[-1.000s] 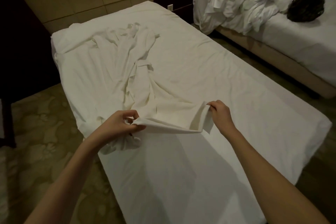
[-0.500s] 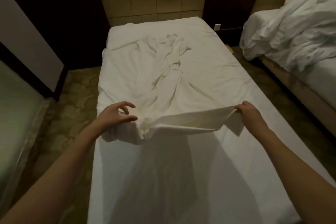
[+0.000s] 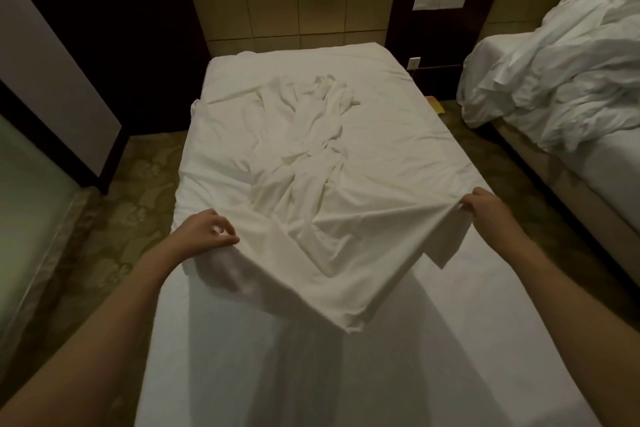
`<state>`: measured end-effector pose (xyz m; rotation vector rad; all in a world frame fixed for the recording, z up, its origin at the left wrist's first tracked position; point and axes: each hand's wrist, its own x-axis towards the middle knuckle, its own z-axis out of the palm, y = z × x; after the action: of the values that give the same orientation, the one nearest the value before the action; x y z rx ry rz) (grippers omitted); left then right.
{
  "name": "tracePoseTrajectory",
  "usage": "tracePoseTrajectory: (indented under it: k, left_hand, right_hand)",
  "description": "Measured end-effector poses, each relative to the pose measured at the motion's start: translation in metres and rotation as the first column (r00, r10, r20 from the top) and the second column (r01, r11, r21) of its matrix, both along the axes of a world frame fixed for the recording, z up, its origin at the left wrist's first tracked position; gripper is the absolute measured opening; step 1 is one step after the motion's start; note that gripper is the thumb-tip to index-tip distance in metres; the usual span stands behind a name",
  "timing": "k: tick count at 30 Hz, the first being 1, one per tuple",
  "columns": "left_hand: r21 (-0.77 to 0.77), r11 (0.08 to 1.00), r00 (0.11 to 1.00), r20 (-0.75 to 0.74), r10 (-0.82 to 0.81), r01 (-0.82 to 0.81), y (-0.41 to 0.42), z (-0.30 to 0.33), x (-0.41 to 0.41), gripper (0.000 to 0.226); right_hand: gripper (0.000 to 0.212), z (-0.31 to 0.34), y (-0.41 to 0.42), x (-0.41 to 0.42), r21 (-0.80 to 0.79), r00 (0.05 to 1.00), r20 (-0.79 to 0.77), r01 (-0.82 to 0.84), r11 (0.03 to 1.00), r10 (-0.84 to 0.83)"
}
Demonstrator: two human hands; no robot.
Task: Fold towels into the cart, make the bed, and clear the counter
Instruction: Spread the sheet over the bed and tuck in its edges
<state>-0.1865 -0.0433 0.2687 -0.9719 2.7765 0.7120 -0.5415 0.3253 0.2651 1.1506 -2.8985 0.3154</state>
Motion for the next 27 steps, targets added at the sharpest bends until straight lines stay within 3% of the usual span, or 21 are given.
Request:
tracePoseTrajectory:
  k: [4, 6, 10, 12, 16, 20, 22, 24, 27]
  left_hand:
    - [-0.049, 0.996, 0.994, 0.069, 0.083, -0.080, 0.000, -0.003, -0.037, 0.032]
    - [-0.058, 0.987, 0.988, 0.028, 0.154, -0.152, -0.007, 0.026, -0.059, 0.035]
    - [-0.196, 0.935, 0.923, -0.310, 0.227, -0.296, -0.011, 0.124, -0.098, 0.024]
    - [-0.258, 0.911, 0.895, -0.396, 0.205, -0.323, 0.003, 0.139, -0.103, 0.022]
    - [-0.239, 0.919, 0.920, -0.315, 0.232, -0.313, 0.042, 0.087, -0.080, 0.037]
    - [-0.165, 0.924, 0.929, -0.200, 0.312, -0.346, 0.069, 0.027, -0.034, 0.042]
    - [-0.125, 0.921, 0.929, -0.060, 0.365, -0.369, 0.082, -0.022, -0.003, 0.037]
    - [-0.119, 0.913, 0.910, 0.102, 0.401, -0.389, 0.104, -0.081, 0.029, 0.015]
    - [-0.122, 0.931, 0.888, 0.280, 0.365, -0.344, 0.149, -0.175, 0.081, 0.015]
  right_hand:
    - [0.018, -0.006, 0.000, -0.052, 0.007, 0.997, 0.048, -0.062, 0.998, 0.062]
    - [0.016, 0.016, -0.011, -0.094, 0.011, 0.993, 0.065, -0.102, 0.995, 0.101]
    - [0.019, 0.109, -0.050, -0.174, -0.187, 0.997, -0.004, -0.078, 0.979, 0.079]
    - [0.022, 0.126, -0.039, -0.181, -0.221, 0.998, -0.055, -0.045, 0.974, 0.034]
    - [0.027, 0.090, 0.041, -0.178, -0.102, 0.994, -0.101, -0.059, 0.993, 0.049]
    - [0.020, 0.041, 0.108, -0.175, -0.183, 0.982, -0.180, -0.082, 0.980, 0.049]
    - [0.026, -0.009, 0.140, -0.161, -0.164, 0.986, -0.164, -0.067, 0.984, 0.040]
    - [0.031, -0.068, 0.172, -0.144, -0.100, 0.993, -0.116, -0.043, 0.994, 0.031]
    - [0.036, -0.153, 0.204, -0.111, -0.033, 0.993, -0.081, -0.094, 0.995, 0.091]
